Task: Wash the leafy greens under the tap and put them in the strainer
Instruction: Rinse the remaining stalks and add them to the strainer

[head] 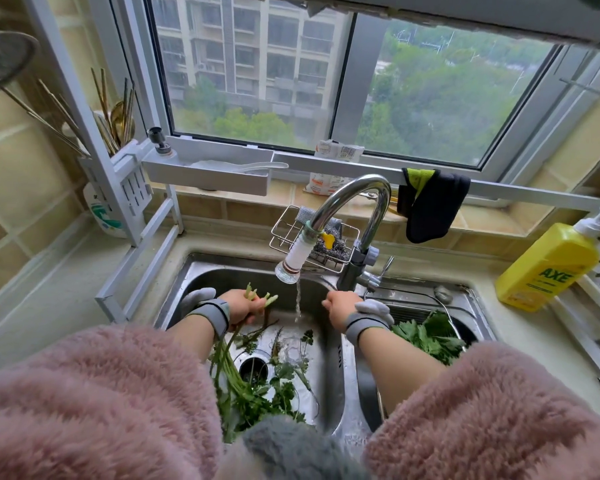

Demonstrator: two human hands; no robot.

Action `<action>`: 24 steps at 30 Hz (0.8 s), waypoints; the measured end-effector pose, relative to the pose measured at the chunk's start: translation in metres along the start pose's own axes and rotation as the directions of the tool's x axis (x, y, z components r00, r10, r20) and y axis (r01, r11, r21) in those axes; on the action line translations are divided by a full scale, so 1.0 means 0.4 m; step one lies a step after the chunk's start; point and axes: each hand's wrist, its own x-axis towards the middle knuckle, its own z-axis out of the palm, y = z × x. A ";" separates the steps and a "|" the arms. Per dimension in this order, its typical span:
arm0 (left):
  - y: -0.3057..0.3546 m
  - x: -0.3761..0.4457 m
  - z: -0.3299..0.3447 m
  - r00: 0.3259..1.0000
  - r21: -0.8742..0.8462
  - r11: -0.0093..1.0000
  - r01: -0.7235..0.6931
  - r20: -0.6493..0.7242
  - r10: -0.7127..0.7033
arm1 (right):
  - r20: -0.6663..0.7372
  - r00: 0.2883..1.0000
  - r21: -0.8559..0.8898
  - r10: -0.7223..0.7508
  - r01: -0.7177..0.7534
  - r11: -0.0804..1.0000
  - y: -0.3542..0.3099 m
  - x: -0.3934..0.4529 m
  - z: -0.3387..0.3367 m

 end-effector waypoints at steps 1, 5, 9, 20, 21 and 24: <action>0.002 -0.001 -0.001 1.000 0.007 1.000 -0.018 -0.015 0.018 | 0.004 0.999 0.091 -0.047 0.046 0.995 -0.008 0.003 0.006; 0.025 -0.005 0.012 0.995 0.004 0.997 -0.083 -0.057 0.083 | 0.056 0.994 0.582 -0.098 0.047 0.812 -0.057 0.001 0.028; 0.006 -0.004 -0.003 0.988 -0.046 0.996 -0.079 -0.138 0.072 | 0.061 0.994 0.564 -0.093 0.042 0.825 -0.053 0.018 0.016; 0.021 -0.009 0.028 0.996 -0.138 0.988 -0.071 -0.062 0.063 | 0.058 0.998 0.985 -0.014 -0.055 0.163 -0.112 0.004 -0.026; 0.023 -0.009 0.030 0.996 -0.140 0.988 -0.072 -0.055 0.065 | 0.077 0.997 0.985 -0.016 -0.073 0.158 -0.116 0.004 -0.027; 0.029 0.000 0.041 0.996 -0.159 0.984 -0.081 -0.059 0.072 | 0.109 0.994 0.970 -0.016 -0.103 0.219 -0.104 0.023 -0.013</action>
